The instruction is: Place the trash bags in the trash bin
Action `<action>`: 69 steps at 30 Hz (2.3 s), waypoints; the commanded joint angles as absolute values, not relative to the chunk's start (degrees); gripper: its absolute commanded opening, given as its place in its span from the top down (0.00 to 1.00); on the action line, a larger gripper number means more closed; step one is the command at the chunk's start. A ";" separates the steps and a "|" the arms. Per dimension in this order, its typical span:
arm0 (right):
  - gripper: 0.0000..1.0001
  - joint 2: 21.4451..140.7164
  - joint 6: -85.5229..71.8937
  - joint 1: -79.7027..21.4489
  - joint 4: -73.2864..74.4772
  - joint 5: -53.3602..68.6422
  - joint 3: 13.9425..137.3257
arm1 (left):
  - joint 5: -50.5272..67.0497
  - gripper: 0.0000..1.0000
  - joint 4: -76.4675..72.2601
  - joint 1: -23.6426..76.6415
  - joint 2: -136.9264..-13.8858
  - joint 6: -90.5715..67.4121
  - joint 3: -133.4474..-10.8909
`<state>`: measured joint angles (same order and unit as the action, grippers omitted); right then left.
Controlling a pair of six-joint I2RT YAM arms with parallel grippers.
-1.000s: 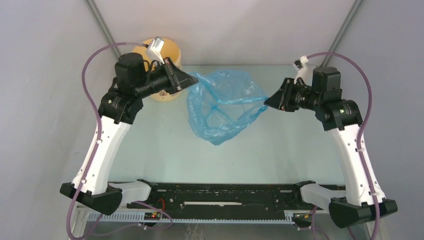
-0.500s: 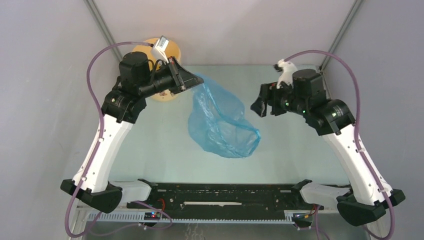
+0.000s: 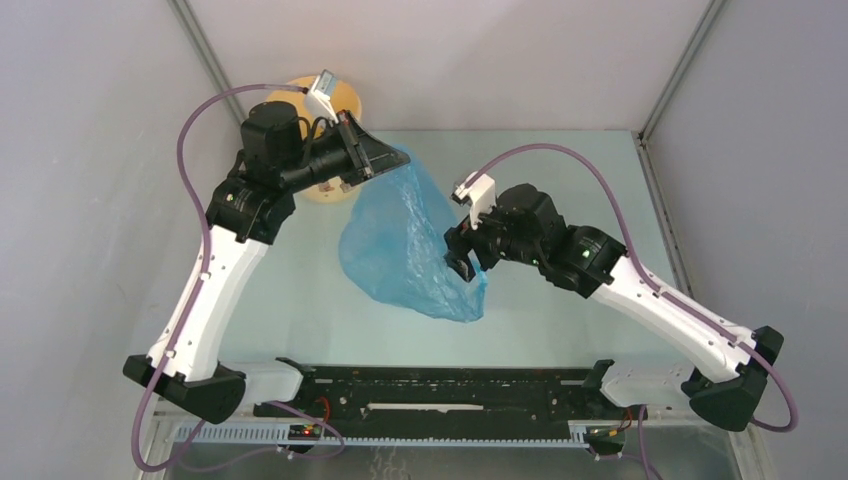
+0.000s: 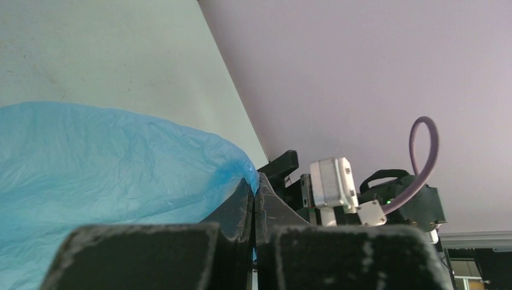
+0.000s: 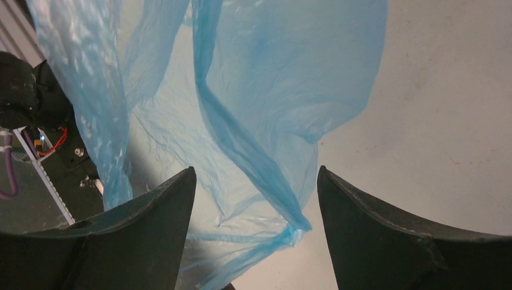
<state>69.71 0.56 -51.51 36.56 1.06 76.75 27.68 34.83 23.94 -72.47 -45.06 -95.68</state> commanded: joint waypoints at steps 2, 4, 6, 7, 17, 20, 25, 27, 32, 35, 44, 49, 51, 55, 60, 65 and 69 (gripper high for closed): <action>0.19 67.87 2.48 -52.36 26.16 3.18 70.94 | 29.31 1.00 33.85 24.10 -72.16 -45.53 -98.97; 0.19 68.60 2.64 -52.38 23.11 2.18 70.34 | 29.40 1.00 34.43 24.08 -72.31 -45.54 -99.50; 0.20 69.76 3.19 -52.38 19.97 2.40 69.62 | 29.60 1.00 34.81 24.09 -72.42 -45.44 -100.08; 0.20 70.56 3.44 -52.38 18.64 2.86 69.39 | 29.47 1.00 34.99 24.09 -72.42 -45.44 -100.25; 0.33 75.82 3.48 -52.82 10.56 -4.94 69.22 | 28.31 1.00 37.22 24.00 -71.77 -44.16 -100.85; 0.63 74.61 2.54 -51.79 11.51 -10.85 69.20 | 27.71 1.00 38.11 23.91 -71.57 -43.62 -100.88; 1.00 69.53 0.24 -48.24 16.63 -10.21 69.22 | 25.77 1.00 41.86 23.13 -72.24 -41.04 -102.00; 1.00 66.37 -1.28 -46.82 20.48 -10.55 69.22 | 22.82 0.83 45.03 22.23 -72.62 -39.88 -102.88; 1.00 58.03 -4.55 -43.46 29.14 -13.75 69.24 | 21.48 0.46 46.50 21.27 -73.64 -38.64 -102.04; 1.00 54.52 -7.25 -40.74 33.42 -17.84 69.46 | 23.10 0.34 46.15 21.27 -74.96 -37.99 -103.09; 1.00 52.60 -8.46 -36.67 39.78 -25.72 72.33 | 13.89 0.10 51.14 20.13 -76.11 -34.84 -106.52; 1.00 52.43 -7.60 -36.58 40.74 -27.01 74.36 | 4.28 0.11 55.33 14.88 -77.94 -36.12 -107.33; 1.00 52.31 -7.17 -36.46 41.40 -27.63 75.46 | -3.94 0.11 57.01 12.39 -78.03 -38.77 -106.89; 1.00 51.12 -6.15 -36.24 41.54 -27.82 76.72 | -16.25 0.16 57.96 7.69 -77.86 -47.43 -104.37; 1.00 49.80 -5.03 -36.05 41.97 -27.80 77.69 | -22.64 0.15 56.79 6.41 -83.94 -49.50 -108.20; 1.00 47.89 -5.26 -35.37 42.31 -29.67 78.04 | -20.61 0.04 59.61 2.40 -94.69 -56.92 -114.12; 1.00 47.45 -5.13 -34.79 42.61 -28.94 78.13 | -15.15 0.05 55.37 0.18 -100.72 -61.20 -115.44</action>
<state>48.21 -6.07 -35.38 42.35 -27.88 75.94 -18.17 57.52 2.52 -96.25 -54.22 -112.33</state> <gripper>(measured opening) 0.006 0.962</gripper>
